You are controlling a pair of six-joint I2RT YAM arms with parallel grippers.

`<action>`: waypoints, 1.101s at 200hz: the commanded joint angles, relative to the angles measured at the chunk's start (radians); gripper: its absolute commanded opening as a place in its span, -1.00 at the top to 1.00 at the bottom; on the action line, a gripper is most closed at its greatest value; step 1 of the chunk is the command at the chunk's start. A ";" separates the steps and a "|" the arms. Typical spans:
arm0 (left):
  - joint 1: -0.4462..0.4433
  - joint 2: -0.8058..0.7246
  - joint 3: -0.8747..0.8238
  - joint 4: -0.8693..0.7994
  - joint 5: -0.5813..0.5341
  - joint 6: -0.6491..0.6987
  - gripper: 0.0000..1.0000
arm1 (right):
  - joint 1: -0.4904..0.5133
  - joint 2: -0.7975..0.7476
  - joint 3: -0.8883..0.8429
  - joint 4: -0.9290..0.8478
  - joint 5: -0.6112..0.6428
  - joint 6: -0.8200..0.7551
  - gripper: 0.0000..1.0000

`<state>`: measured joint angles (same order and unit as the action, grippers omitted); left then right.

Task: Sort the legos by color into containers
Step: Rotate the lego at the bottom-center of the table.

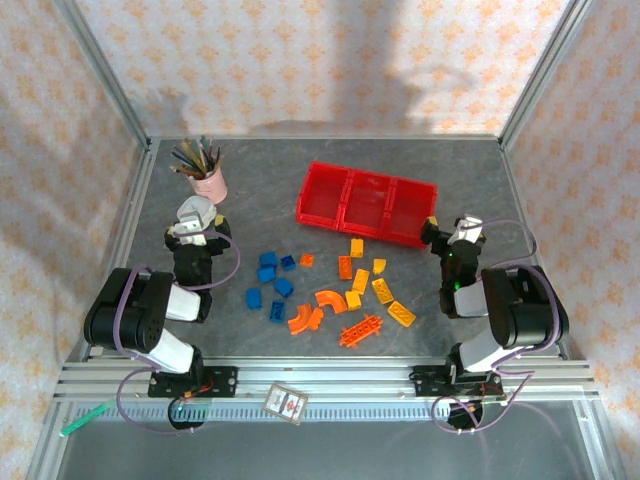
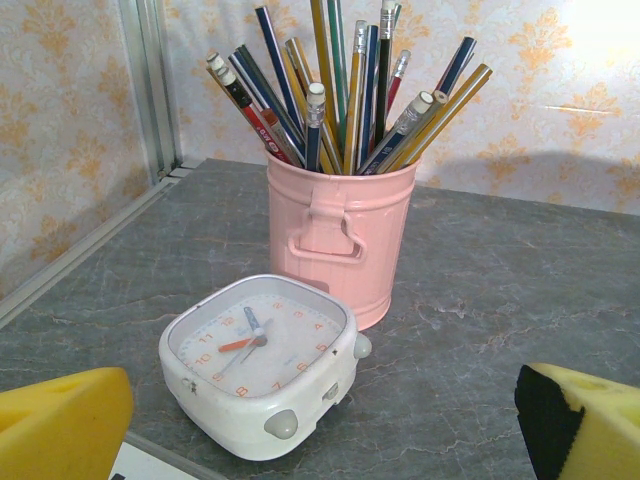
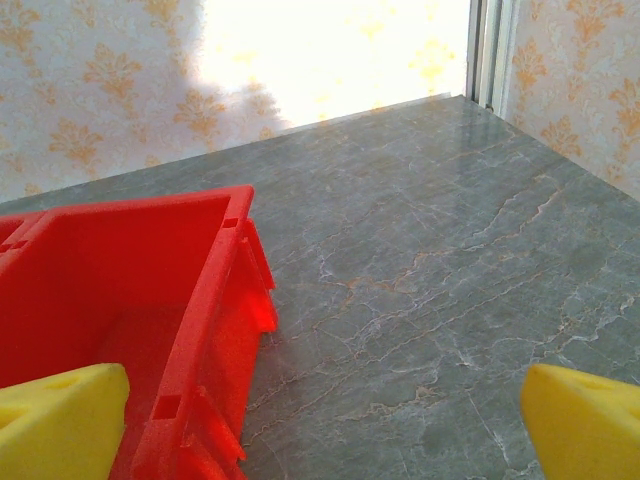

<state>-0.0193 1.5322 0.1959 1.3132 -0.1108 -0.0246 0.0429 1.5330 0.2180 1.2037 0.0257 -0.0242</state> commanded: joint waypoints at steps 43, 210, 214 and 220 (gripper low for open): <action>0.005 -0.164 -0.033 -0.048 -0.023 -0.011 -0.99 | -0.007 -0.234 0.086 -0.315 0.137 0.114 -1.00; 0.028 -0.589 0.182 -0.898 0.210 -0.642 -0.99 | -0.014 -0.788 0.222 -1.072 -0.144 0.951 -1.00; 0.026 -0.589 0.187 -0.907 0.229 -0.649 -0.99 | -0.014 -0.783 0.226 -1.072 -0.165 0.951 -1.00; 0.025 -0.587 0.188 -0.912 0.266 -0.657 -0.98 | -0.012 -0.774 0.233 -1.073 -0.196 0.953 -1.00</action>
<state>0.0029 0.9550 0.3359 0.5320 0.0257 -0.6064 0.0353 0.7441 0.4229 0.1921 -0.0479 0.8803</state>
